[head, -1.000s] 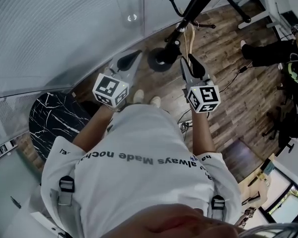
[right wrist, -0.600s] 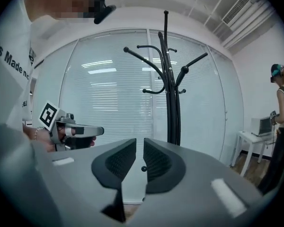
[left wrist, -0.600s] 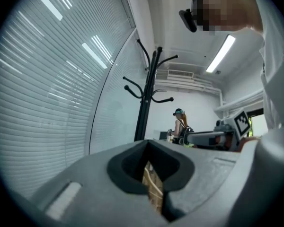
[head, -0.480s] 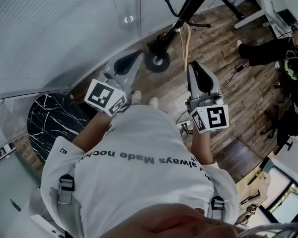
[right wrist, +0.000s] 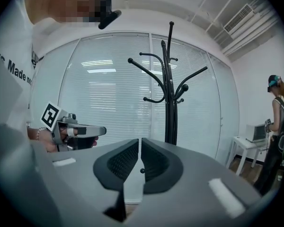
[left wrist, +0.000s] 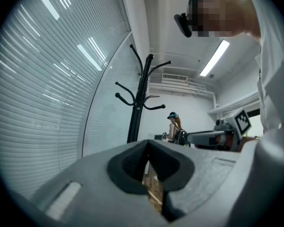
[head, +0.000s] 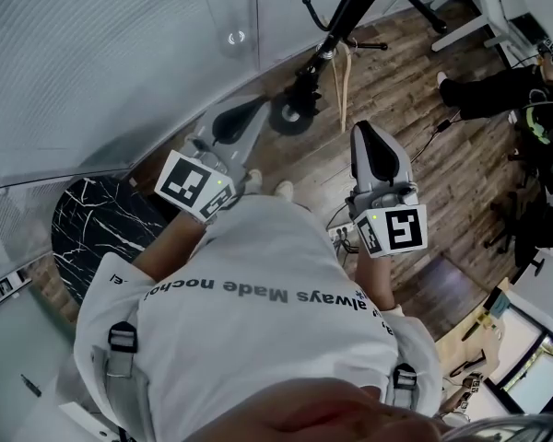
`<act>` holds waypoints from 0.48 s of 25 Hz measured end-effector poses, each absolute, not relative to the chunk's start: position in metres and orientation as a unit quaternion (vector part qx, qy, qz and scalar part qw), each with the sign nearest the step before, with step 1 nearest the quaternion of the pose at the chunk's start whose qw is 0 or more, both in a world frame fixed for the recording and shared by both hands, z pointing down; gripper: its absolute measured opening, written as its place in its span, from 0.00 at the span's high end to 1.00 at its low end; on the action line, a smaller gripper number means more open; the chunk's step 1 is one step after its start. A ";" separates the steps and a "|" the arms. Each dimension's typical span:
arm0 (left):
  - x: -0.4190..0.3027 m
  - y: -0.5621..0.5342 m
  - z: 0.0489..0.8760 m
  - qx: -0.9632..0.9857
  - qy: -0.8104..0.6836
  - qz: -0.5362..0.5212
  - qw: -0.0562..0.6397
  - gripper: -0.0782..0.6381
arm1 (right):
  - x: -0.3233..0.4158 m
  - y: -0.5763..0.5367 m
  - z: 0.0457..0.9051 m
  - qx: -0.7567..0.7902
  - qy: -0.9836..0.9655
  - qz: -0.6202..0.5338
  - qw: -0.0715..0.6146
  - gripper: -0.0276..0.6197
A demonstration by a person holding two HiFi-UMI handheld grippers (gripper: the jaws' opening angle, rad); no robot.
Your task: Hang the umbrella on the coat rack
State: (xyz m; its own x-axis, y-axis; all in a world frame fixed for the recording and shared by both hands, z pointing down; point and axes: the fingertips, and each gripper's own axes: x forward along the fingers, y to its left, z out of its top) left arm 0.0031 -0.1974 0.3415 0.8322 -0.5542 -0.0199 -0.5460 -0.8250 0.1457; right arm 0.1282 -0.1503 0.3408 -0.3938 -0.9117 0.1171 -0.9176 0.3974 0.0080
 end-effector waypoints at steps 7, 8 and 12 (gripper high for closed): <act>0.004 -0.201 0.342 0.955 -0.286 -0.032 0.072 0.89 | 0.133 -0.153 0.340 0.558 -0.828 0.024 0.052 0.93; 0.004 -0.201 0.343 0.955 -0.286 -0.032 0.072 0.89 | 0.136 -0.154 0.340 0.560 -0.826 0.025 0.051 0.93; 0.001 -0.203 0.344 0.956 -0.284 -0.029 0.072 0.89 | 0.136 -0.156 0.341 0.561 -0.825 0.028 0.053 0.93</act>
